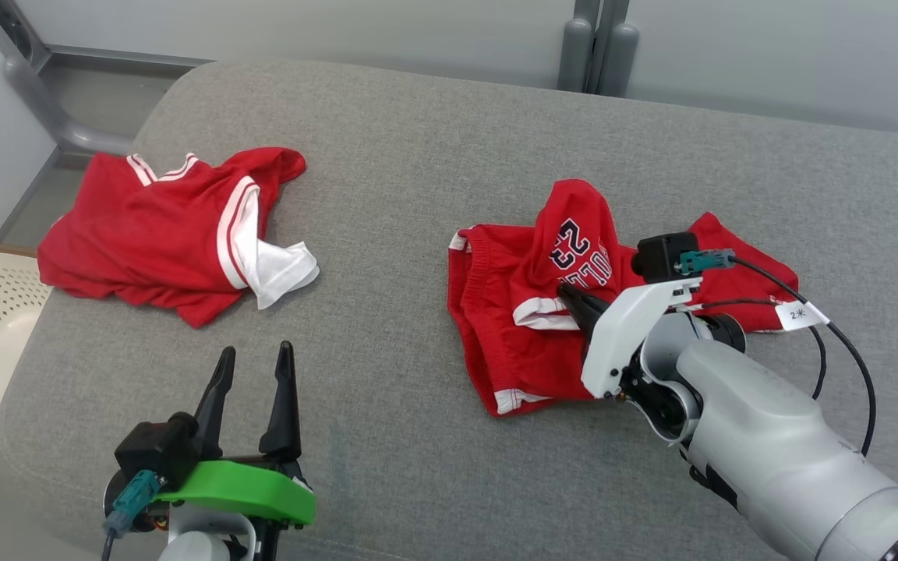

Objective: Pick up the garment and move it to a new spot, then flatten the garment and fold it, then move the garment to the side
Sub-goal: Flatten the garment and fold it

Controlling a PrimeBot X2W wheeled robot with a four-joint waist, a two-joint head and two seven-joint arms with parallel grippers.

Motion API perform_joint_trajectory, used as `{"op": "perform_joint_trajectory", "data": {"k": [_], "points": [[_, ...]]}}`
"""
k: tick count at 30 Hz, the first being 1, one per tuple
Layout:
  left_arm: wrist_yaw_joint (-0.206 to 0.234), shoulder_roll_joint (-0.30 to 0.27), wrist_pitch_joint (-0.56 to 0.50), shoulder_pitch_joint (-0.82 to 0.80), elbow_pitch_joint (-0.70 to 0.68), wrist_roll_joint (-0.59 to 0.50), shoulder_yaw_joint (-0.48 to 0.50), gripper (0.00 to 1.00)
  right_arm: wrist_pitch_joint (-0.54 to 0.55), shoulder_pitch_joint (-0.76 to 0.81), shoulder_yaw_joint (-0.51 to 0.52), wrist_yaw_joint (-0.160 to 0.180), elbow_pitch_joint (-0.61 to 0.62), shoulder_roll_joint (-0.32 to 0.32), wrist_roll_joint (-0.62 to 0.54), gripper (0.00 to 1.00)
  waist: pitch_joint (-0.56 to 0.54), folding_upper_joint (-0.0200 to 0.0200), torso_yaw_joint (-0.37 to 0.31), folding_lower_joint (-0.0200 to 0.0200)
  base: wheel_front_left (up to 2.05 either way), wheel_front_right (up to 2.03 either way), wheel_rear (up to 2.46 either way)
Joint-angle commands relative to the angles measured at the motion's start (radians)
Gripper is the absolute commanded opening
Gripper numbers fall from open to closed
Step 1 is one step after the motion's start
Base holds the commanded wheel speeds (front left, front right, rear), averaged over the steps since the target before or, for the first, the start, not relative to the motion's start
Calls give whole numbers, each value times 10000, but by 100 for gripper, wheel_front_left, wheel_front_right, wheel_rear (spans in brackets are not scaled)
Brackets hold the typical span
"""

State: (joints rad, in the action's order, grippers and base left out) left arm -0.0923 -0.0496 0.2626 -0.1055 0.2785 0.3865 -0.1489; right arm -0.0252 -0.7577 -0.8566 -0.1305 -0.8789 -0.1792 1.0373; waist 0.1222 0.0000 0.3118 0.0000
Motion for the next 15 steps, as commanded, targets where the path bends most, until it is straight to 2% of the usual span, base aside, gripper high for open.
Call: {"op": "perform_joint_trajectory", "data": {"k": [1,7,15], "points": [[-22,-17,33,-101,46,-33,43,100,-203,-53,-65,-4,152,-110,85,0,-73,0,-104,0,0,0,0],[-30,-18,33,90,92,-168,127,100,-855,177,-160,-4,941,-648,365,0,-409,0,-461,0,0,0,0],[-91,-32,33,383,36,-395,372,100,-969,909,27,-4,2325,-2094,744,0,-798,0,-1304,0,0,0,0]]}}
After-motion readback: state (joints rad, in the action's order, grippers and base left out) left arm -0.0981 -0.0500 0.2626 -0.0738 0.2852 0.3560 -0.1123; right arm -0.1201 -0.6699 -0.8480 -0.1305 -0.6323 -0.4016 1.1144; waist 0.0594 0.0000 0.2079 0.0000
